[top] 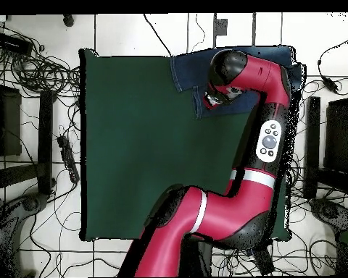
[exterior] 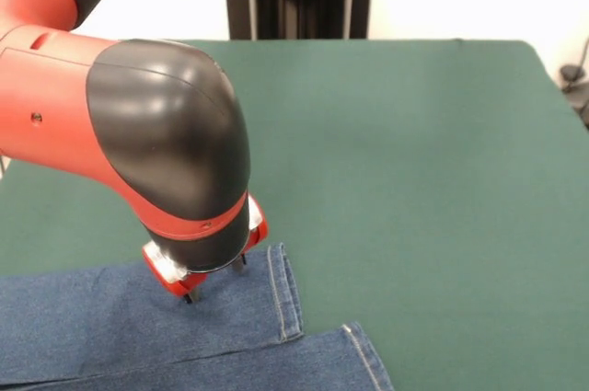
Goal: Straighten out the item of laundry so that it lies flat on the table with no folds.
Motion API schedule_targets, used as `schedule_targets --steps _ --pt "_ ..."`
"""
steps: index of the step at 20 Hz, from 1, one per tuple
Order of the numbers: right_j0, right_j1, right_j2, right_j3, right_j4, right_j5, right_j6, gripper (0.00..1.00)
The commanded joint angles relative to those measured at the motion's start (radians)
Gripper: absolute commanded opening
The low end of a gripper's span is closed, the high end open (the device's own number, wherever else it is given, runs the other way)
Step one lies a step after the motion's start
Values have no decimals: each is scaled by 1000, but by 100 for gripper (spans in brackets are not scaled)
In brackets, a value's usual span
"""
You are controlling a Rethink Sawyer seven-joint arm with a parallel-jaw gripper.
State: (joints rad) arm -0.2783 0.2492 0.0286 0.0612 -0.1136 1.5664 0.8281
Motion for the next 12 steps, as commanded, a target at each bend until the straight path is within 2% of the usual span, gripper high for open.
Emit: schedule_targets --steps 1,8,10,12 --pt "44 68 31 124 -39 -9 187 100" --pt "42 56 54 146 -17 -43 180 100" --pt "35 51 86 185 14 -137 164 100" --pt "21 56 137 229 70 -249 92 100"
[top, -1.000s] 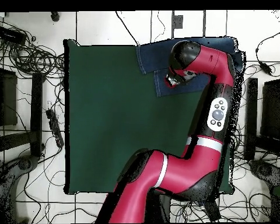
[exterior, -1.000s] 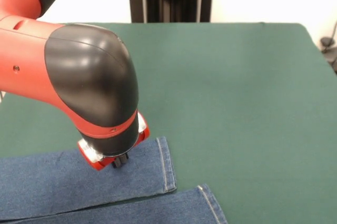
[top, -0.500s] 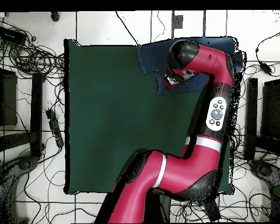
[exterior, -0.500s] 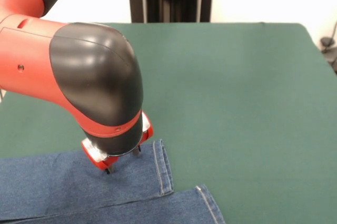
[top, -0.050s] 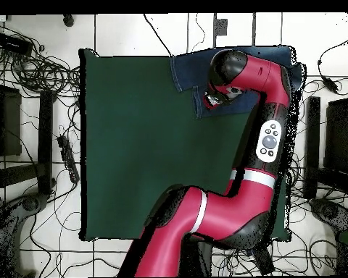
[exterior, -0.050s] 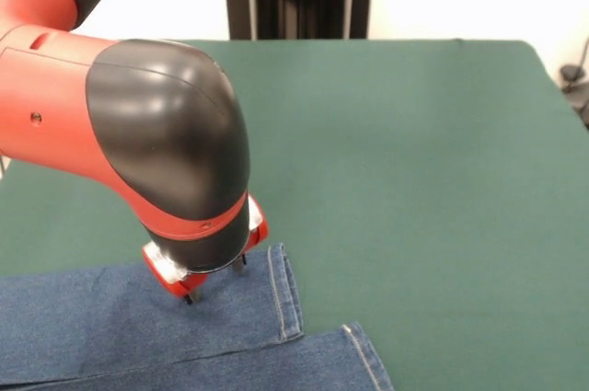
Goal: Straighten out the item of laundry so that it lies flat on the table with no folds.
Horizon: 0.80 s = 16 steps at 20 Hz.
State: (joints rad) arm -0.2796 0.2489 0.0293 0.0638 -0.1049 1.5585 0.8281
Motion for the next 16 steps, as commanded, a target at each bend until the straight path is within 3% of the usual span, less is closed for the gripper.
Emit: schedule_targets --steps 1,9,16 --pt "17 61 156 244 86 -284 58 100" --pt "30 155 158 184 132 -654 18 100" --pt "26 78 89 364 99 -707 49 100"
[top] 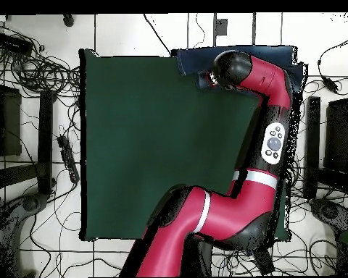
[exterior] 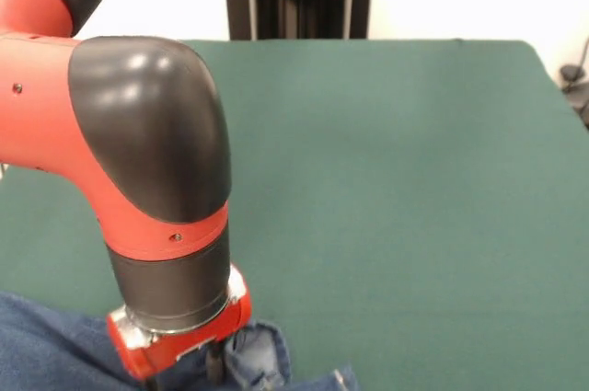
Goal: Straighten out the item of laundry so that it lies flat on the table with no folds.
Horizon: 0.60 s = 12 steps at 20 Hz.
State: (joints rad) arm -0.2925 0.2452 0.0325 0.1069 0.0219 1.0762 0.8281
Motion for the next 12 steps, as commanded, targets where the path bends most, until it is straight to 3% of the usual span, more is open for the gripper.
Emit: schedule_targets --steps 1,11,12 --pt "40 76 77 332 -31 -216 56 100" --pt "67 94 7 270 -69 -56 133 100" --pt "70 97 0 261 -72 -38 138 0"
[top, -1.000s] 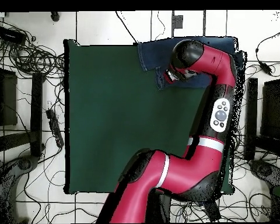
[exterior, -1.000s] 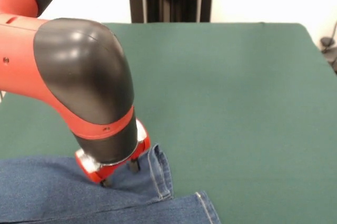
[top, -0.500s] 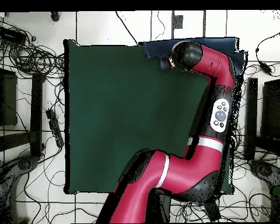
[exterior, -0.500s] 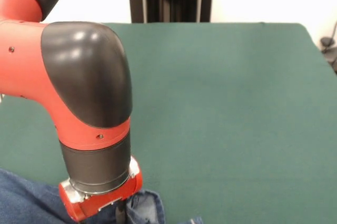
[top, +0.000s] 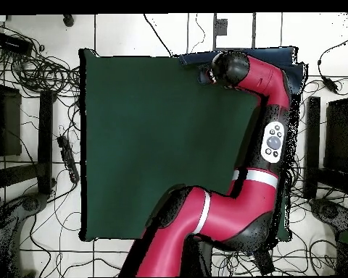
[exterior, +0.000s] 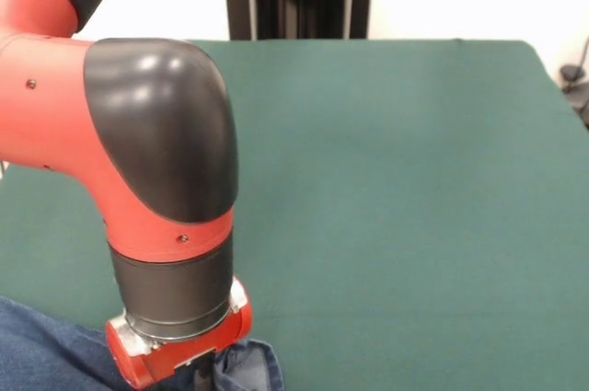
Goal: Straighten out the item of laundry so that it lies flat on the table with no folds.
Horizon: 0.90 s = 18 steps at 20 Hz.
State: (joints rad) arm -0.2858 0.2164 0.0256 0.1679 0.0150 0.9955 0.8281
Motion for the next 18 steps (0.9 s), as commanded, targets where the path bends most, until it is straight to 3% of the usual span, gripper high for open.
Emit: schedule_targets --steps 1,12,18 --pt "66 130 -1 189 -70 60 141 0" --pt "85 165 -64 106 -80 217 161 0" --pt "75 107 -29 199 -46 140 126 0"
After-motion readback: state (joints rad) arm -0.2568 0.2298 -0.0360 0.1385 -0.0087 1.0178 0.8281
